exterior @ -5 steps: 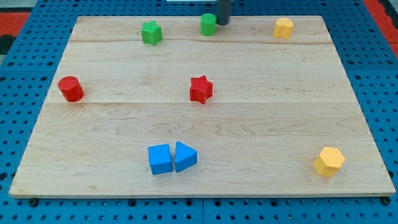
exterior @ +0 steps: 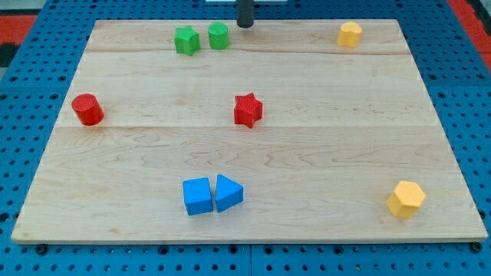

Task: Slide the green star into the left side of the green circle

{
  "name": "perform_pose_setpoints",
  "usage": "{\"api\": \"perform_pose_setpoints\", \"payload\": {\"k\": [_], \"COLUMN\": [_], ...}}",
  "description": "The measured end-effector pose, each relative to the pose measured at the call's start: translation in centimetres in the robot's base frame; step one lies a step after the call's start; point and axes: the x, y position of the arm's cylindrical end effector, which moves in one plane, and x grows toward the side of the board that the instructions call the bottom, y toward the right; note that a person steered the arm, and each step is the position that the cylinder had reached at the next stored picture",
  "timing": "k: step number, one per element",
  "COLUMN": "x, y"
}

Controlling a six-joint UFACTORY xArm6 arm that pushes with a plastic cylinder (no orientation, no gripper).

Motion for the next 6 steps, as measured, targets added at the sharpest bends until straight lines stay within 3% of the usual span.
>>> {"api": "perform_pose_setpoints", "payload": {"k": [2,4,6], "x": [-0.1,6.0,9.4], "y": [0.9,0.6,-14.6]}}
